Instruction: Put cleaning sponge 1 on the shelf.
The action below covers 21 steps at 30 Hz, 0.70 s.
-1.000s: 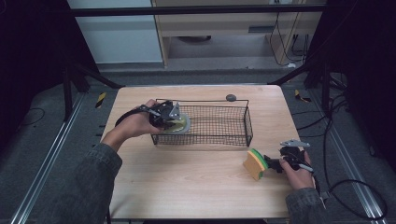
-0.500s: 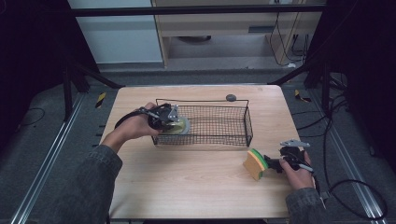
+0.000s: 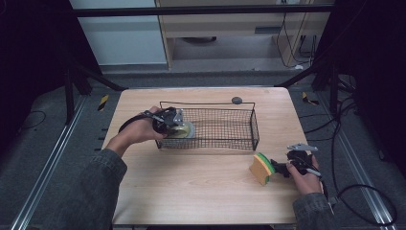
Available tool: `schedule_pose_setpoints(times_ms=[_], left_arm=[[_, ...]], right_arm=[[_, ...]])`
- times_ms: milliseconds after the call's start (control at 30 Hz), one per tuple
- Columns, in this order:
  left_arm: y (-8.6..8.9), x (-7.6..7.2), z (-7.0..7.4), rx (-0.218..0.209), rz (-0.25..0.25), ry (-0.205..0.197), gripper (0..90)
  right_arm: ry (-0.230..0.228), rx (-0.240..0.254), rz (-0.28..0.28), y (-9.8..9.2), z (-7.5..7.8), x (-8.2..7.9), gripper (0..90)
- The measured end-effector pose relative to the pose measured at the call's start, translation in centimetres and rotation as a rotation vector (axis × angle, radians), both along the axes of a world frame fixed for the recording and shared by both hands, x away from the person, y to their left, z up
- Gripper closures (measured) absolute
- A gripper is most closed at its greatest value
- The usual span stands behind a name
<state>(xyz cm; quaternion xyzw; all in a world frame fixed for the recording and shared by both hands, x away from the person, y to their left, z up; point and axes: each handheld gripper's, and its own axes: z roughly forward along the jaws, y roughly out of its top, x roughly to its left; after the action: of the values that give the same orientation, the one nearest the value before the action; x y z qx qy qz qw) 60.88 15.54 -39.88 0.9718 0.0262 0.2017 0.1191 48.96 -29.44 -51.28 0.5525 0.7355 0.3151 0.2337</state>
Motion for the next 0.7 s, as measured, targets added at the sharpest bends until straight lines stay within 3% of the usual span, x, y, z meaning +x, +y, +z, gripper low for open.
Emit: schedule_pose_setpoints(times_ms=[200,433,600,700], left_arm=[[-0.1,0.3,-0.2,-0.009,0.027,0.034,69.8],[-0.1,0.4,0.2,-0.029,0.024,0.039,70.7],[0.1,0.1,1.0,-0.073,0.033,0.015,69.1],[0.5,0.1,2.0,-0.127,0.095,-0.03,60.7]], right_arm=[[-0.001,-0.002,0.0,0.0,0.0,0.0,0.4],[0.0,0.0,-0.001,0.0,0.0,0.0,0.4],[0.0,0.0,0.0,0.0,0.0,0.0,0.4],[0.0,0.0,0.0,0.0,0.0,0.0,0.4]])
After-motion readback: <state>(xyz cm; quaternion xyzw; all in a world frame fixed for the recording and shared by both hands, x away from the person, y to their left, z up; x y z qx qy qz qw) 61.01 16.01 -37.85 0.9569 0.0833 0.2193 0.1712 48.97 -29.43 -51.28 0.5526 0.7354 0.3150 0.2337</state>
